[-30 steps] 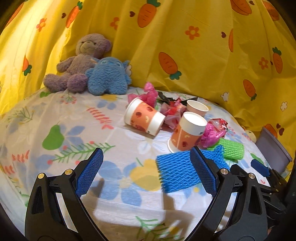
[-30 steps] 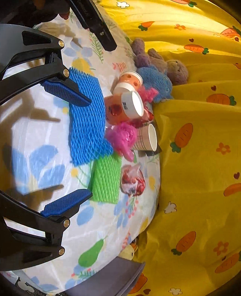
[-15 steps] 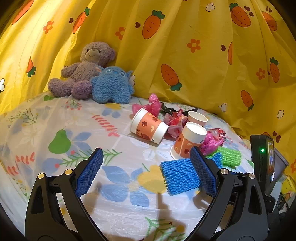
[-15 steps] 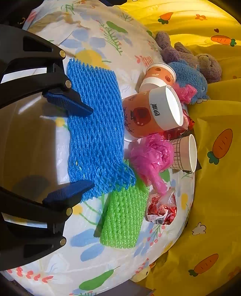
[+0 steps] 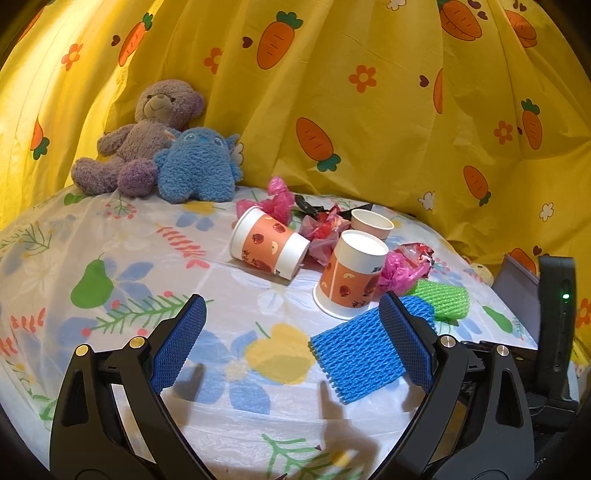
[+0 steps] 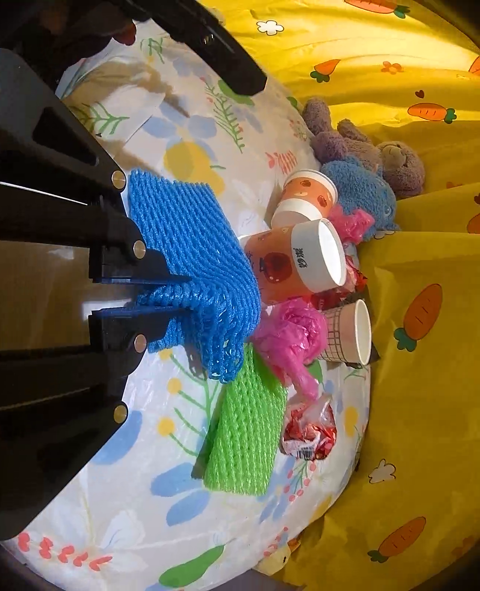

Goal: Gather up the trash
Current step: 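Grasp the blue foam net with the right tool while the left tool grasps the orange cup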

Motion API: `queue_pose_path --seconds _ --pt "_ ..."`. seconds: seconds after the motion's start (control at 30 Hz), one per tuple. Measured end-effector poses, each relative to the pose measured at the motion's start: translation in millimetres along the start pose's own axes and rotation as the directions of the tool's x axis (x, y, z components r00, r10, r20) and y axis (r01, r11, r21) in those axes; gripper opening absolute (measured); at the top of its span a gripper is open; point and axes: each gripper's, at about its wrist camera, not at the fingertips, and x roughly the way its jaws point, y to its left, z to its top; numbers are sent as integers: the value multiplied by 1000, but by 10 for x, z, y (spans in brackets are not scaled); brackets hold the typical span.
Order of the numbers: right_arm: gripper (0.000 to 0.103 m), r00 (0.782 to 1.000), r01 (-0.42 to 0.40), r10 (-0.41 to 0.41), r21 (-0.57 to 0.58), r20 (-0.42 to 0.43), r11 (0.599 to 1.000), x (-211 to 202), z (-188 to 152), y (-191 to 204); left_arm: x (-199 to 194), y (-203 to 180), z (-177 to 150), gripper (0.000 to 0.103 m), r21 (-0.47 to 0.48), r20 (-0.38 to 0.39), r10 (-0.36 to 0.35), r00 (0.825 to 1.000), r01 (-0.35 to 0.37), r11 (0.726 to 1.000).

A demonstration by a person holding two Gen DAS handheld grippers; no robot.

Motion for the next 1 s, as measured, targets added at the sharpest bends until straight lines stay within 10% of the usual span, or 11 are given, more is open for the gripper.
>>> queue_pose_path --seconds 0.37,0.73,1.0 --pt "11 979 135 -145 76 146 988 -551 -26 -462 617 -479 139 90 61 -101 -78 992 85 994" --pt "11 976 133 -147 100 157 986 -645 -108 -647 1208 -542 288 57 11 -211 -110 971 115 993" --pt "10 975 128 -145 105 166 986 -700 -148 -702 1146 -464 304 55 -22 -169 -132 977 130 991"
